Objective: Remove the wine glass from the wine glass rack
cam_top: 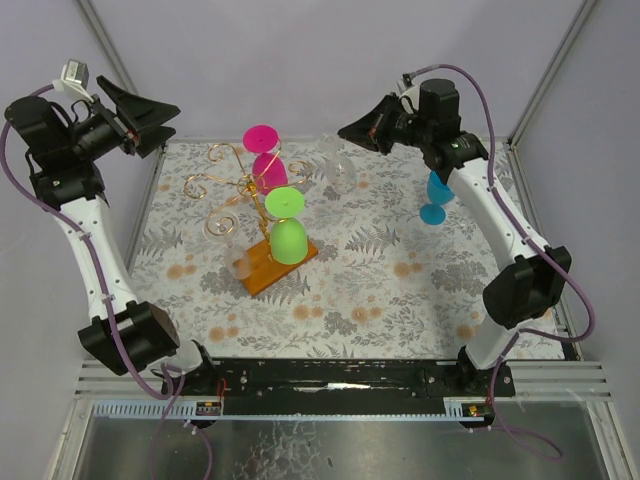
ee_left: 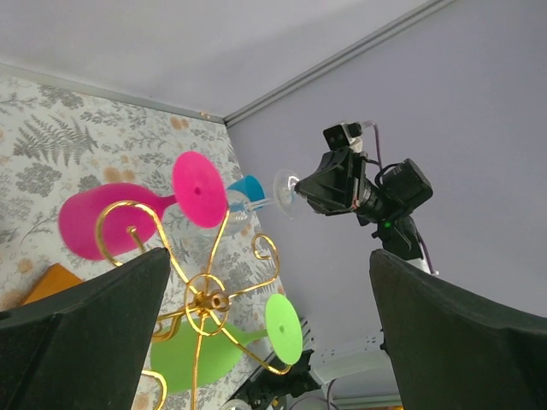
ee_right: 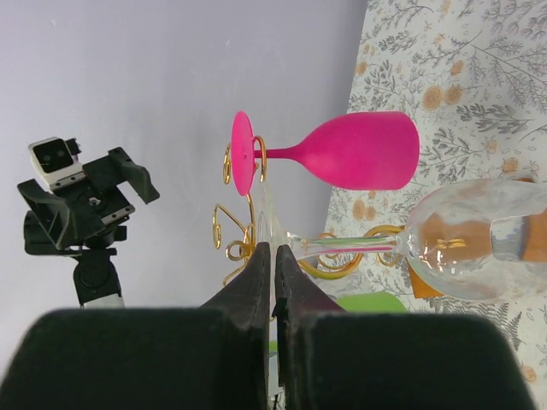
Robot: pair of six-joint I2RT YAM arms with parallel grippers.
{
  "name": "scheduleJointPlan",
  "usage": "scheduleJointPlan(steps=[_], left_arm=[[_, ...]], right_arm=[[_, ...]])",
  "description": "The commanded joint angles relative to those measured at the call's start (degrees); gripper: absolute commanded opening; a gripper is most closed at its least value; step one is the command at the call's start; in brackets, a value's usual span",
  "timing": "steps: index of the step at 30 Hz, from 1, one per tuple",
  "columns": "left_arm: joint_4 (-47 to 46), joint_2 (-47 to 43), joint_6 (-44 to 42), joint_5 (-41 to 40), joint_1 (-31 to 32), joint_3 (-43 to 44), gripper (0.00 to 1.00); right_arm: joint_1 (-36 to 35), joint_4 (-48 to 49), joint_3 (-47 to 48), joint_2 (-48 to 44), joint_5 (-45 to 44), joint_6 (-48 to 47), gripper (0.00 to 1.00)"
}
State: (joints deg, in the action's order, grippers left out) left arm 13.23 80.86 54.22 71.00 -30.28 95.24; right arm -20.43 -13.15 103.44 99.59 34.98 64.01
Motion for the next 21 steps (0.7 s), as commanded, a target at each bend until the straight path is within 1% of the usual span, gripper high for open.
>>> scheduleJointPlan(steps=[1,6,12,18,21], left_arm=[[-3.48,0.72,2.53,1.11,3.92,5.20,0.99],[-3.43,1.28,4.23,-1.05,14.14,5.75,0.99],[-0.90,4.00,2.22,-4.98,27.89,6.50,0.97],[-0.04,8.99,1.89,-7.22,36.90,11.37,0.96],[1.66,10.69,-0.12,-8.21,40.58,13.50,0.96]], right_arm=[[1.43,3.13,-1.74,-6.11,1.27,-1.97,0.00],[2.49,6.65,-6.44,-10.82,4.16,-3.43,0.00],[3.60,13.15,-15.59,-18.09,5.63,-3.19,0.00],[4.11,17.14,-19.38,-22.55,7.29,-2.87,0.00],[4.16,19.94,-20.55,-24.31,7.78,-2.51,0.00]])
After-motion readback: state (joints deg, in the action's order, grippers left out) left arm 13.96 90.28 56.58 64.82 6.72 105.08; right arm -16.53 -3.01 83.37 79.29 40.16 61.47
